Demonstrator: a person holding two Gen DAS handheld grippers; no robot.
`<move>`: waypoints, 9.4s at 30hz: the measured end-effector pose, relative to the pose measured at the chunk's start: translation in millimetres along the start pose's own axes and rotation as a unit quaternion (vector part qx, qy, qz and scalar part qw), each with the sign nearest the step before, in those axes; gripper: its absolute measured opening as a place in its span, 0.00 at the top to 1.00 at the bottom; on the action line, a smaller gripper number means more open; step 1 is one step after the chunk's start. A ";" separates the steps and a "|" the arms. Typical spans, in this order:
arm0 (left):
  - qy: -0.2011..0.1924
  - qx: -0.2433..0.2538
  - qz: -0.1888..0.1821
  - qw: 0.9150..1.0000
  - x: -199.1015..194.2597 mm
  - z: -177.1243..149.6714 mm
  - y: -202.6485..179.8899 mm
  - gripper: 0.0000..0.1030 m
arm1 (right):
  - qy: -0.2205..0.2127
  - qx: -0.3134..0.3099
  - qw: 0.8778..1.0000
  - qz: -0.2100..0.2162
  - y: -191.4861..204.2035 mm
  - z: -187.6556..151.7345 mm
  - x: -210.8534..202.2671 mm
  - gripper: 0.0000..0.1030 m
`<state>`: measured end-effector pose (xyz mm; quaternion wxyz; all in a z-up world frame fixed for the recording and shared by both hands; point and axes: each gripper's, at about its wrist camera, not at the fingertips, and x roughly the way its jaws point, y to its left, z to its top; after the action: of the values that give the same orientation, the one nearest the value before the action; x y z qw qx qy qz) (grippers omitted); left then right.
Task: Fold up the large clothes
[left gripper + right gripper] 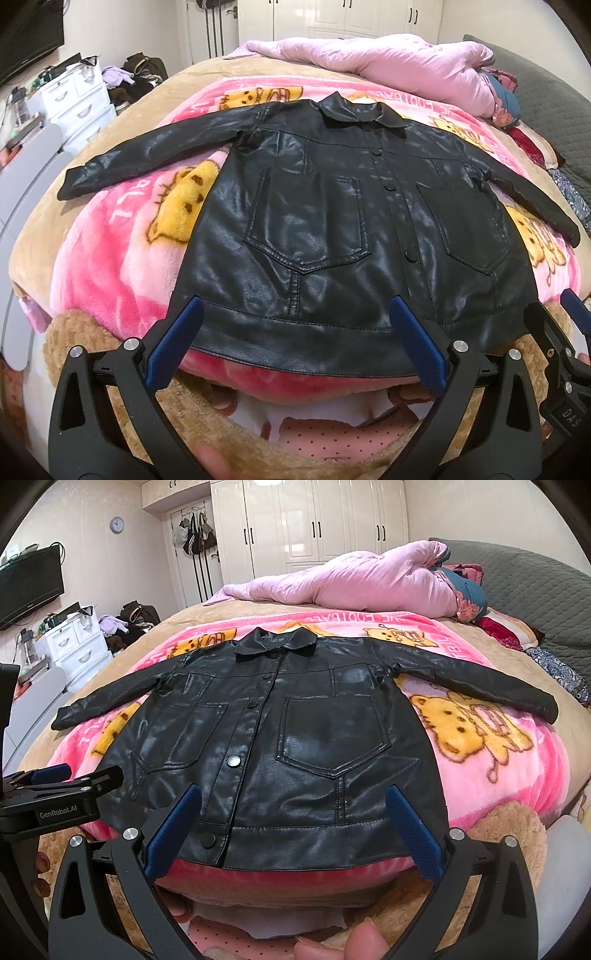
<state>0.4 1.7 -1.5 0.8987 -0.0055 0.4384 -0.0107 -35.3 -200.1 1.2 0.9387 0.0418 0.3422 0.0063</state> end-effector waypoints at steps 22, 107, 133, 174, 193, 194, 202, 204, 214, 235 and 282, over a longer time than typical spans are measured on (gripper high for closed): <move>-0.001 0.000 -0.002 1.000 -1.6 0.3 0.2 0.09 | -0.001 0.002 1.000 0.000 -1.0 0.1 -0.1 0.04; 0.051 0.038 -0.112 0.992 148.1 209.5 -149.6 0.09 | -0.054 0.268 0.945 -0.181 -238.3 202.2 140.4 0.04; 0.083 0.138 -0.163 0.973 238.9 215.4 -298.7 0.64 | -0.030 0.490 0.839 -0.236 -379.5 118.4 143.5 0.04; 0.057 0.114 -0.231 0.965 246.9 219.9 -304.1 0.97 | -0.169 0.635 0.732 -0.182 -457.9 61.6 119.4 0.08; 0.069 0.150 -0.207 0.964 268.2 211.7 -324.1 0.99 | -0.263 0.488 0.832 -0.013 -439.5 129.3 133.6 0.92; 0.071 0.146 -0.217 0.963 263.5 211.8 -320.1 0.99 | -0.277 0.470 0.838 0.002 -432.1 135.0 127.4 0.92; 0.102 0.176 -0.241 0.949 252.3 191.8 -307.4 0.99 | -0.334 0.329 0.876 0.110 -352.0 172.3 89.9 0.93; 0.112 0.142 -0.257 0.949 245.8 197.8 -286.2 0.99 | -0.332 0.290 0.889 0.125 -331.6 183.6 90.1 0.93; 0.000 0.011 -0.263 0.965 161.3 243.2 -138.9 0.83 | -0.296 0.121 0.923 0.212 -185.8 206.0 90.5 0.93; -0.084 -0.216 -0.290 0.928 96.4 206.7 81.6 0.49 | -0.137 -0.101 0.943 0.288 25.5 163.5 141.0 0.93; 0.084 -0.211 -0.248 0.942 172.3 107.4 59.4 0.75 | -0.004 0.044 0.978 0.204 -98.4 182.6 183.1 0.04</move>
<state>191.9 57.0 -72.3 0.8060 -0.3024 0.4888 -0.1414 220.7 -304.2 14.7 0.9164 0.1522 0.3224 0.1821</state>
